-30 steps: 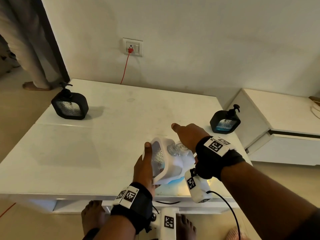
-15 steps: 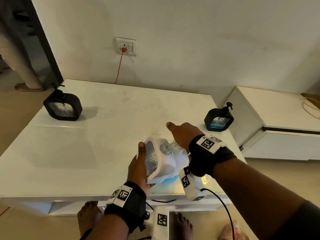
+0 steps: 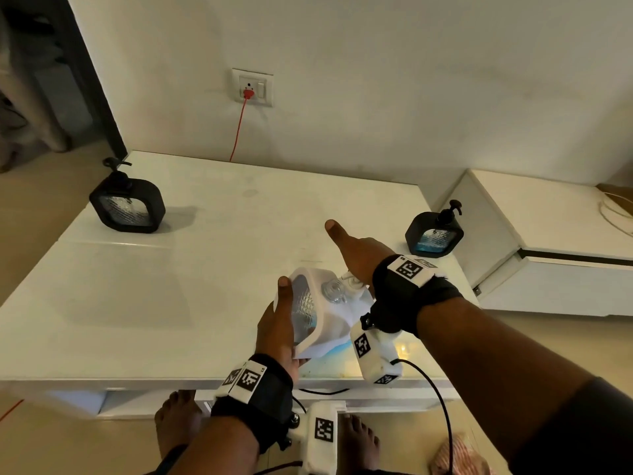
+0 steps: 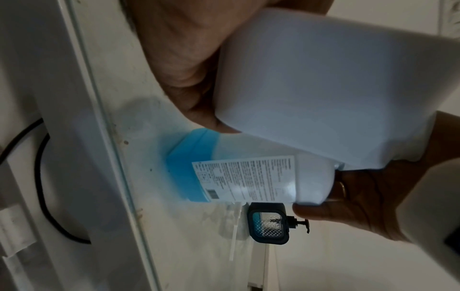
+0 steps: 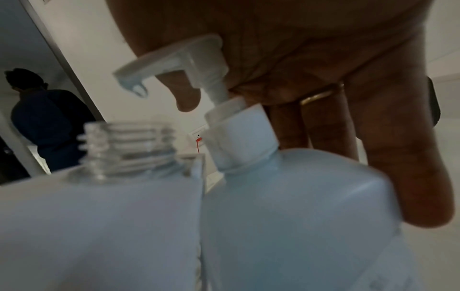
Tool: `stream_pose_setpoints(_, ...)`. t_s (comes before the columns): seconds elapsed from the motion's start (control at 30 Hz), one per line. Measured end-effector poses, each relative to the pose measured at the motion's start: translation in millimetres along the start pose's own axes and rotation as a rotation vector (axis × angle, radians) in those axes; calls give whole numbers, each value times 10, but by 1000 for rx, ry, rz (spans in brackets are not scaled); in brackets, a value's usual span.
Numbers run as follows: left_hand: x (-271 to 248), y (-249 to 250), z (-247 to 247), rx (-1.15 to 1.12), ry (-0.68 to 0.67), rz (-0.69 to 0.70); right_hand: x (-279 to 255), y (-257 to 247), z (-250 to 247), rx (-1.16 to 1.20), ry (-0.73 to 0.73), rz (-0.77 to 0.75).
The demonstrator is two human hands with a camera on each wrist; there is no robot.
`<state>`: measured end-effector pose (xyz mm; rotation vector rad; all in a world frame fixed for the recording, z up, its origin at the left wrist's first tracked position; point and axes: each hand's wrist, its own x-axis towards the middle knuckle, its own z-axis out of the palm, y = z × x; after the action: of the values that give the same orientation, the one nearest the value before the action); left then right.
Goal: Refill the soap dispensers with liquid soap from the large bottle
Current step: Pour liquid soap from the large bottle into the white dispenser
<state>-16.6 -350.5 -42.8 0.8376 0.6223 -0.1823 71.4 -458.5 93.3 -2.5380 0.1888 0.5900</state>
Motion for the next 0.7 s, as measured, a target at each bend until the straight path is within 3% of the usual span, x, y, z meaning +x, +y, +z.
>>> stream_pose_setpoints(0.5, 17, -27, -18, 40, 1, -3, 190, 90, 133, -133, 85, 6)
stream_pose_setpoints(0.7, -40, 20, -2, 35, 4, 24, 45, -62, -14, 63, -83, -2)
